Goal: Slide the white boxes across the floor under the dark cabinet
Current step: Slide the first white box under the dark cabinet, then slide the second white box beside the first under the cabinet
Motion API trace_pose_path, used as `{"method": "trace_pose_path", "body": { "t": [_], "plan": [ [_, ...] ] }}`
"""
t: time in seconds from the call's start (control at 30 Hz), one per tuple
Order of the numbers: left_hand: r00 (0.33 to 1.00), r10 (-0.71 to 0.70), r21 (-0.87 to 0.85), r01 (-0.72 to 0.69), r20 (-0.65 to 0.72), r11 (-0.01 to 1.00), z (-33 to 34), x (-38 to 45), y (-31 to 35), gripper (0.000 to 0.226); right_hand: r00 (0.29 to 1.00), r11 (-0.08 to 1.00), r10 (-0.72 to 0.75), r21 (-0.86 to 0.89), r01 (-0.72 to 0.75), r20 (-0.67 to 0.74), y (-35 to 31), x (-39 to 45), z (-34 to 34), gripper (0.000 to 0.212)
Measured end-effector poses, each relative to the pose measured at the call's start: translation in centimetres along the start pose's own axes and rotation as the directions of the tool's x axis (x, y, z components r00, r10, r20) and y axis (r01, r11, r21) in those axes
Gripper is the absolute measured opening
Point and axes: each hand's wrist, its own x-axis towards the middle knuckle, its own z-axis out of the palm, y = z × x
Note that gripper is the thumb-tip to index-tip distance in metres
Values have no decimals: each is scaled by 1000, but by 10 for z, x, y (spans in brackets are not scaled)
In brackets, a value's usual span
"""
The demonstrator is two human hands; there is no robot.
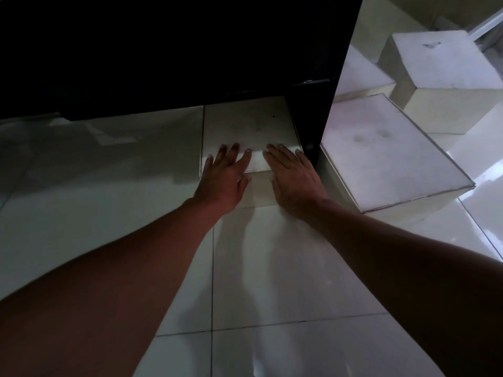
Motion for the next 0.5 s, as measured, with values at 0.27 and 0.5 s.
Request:
{"method": "trace_pose_path", "body": {
  "t": [0.27,0.5],
  "plan": [
    [993,6,-77,-15,-114,997,-12,-20,23,49,992,981,47,192,-24,-114,3,-29,-29,42],
    [966,-103,-299,29,-236,954,-35,-32,95,34,966,978,151,177,-114,-212,39,-71,-90,26]
  ]
}}
